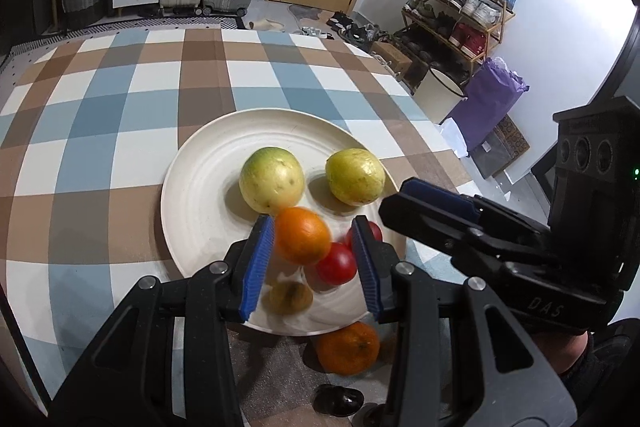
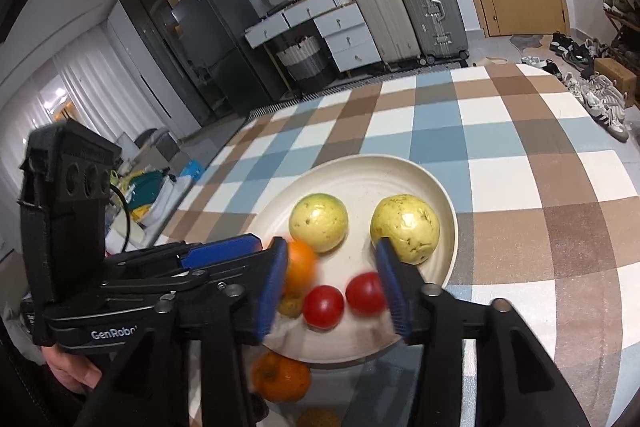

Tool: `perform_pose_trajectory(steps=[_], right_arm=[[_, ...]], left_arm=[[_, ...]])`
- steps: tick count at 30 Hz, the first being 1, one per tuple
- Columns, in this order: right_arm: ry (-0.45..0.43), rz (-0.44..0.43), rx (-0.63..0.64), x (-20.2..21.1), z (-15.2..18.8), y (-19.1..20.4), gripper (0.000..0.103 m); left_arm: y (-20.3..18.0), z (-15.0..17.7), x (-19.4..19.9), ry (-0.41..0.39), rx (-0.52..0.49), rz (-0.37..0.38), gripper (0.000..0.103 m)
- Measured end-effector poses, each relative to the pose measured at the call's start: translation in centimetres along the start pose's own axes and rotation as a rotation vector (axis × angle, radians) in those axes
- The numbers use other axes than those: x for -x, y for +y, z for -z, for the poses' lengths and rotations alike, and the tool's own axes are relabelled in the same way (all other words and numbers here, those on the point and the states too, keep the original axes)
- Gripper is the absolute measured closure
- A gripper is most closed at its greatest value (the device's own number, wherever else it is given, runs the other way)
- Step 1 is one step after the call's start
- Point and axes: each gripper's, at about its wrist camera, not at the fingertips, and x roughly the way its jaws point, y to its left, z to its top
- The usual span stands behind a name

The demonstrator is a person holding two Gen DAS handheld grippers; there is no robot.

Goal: Organize fruits
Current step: 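Lower the orange and tomato onto the plate and open both grippers, then withdraw both grippers from the plate toward the dark plums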

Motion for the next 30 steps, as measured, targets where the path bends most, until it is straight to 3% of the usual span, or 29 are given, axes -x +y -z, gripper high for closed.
perform_pose_trajectory(steps=[14,16,20,30], right_arm=[[-0.064,0.015,-0.007,2.9,0.4,0.5,0.048],[-0.075,0.017,-0.008,3.4,0.7,0.7,0.039],[-0.098,0.014,0.004,4.5,1.2,1.5,0.038],[-0.152,0.027,0.026,7.3,2.2,2.9,0.018]], left_arm=[[-0.7,1.1,3.3,-0.039,-0.002,-0.032,0.064],[-0.8,1.4,4.0,-0.049,-0.003,-0.036,0.06],[-1.1,2.1,5.5,-0.074,-0.006,-0.049,0.055],[-2.3,4.7,8.6,-0.112,-0.013,-0.068,0.024]])
